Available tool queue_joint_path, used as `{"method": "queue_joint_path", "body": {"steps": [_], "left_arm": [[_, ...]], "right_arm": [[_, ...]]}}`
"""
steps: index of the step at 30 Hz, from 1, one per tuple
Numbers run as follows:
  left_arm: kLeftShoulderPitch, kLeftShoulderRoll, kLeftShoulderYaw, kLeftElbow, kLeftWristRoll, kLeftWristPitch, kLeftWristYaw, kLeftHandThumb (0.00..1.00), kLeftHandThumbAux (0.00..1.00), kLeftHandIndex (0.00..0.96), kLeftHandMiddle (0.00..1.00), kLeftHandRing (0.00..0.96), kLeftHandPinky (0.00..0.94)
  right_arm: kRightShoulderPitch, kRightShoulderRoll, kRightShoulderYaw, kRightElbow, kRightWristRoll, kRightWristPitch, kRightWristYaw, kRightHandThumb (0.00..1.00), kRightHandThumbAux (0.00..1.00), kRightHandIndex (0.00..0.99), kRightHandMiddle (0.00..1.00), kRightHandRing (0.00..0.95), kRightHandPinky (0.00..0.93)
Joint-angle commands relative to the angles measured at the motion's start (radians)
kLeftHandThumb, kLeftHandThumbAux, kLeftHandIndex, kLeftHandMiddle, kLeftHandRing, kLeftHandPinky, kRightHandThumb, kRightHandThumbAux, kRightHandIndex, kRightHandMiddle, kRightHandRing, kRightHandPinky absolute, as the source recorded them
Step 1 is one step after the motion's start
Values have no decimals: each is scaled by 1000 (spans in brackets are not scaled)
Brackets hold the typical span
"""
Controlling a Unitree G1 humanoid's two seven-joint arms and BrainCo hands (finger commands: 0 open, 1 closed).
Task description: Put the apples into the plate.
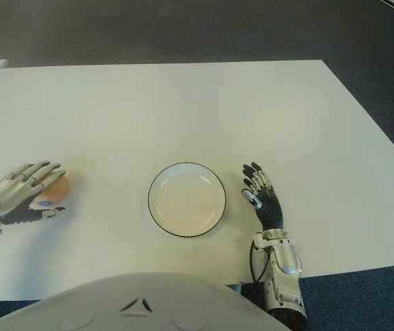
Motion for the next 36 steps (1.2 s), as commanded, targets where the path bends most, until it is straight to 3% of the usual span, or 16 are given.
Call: {"method": "queue_joint_path", "body": {"steps": [1,11,36], "left_arm": [[-22,16,-37,42,-3,-6,28,355,250,62,0,0,24],[-71,31,-99,109,8,10,50,326,259,55,0,0,13],[-196,26,-253,268,5,51,131,296,284,52,0,0,23]], "right_arm": [[27,4,-6,66,5,36,6,262,512,54,156,89,57],[23,-17,-10,87,-5,3,21,223,526,48,149,88,32],[21,-54,-30,101,19,5,59,194,544,40,123,88,71]]}}
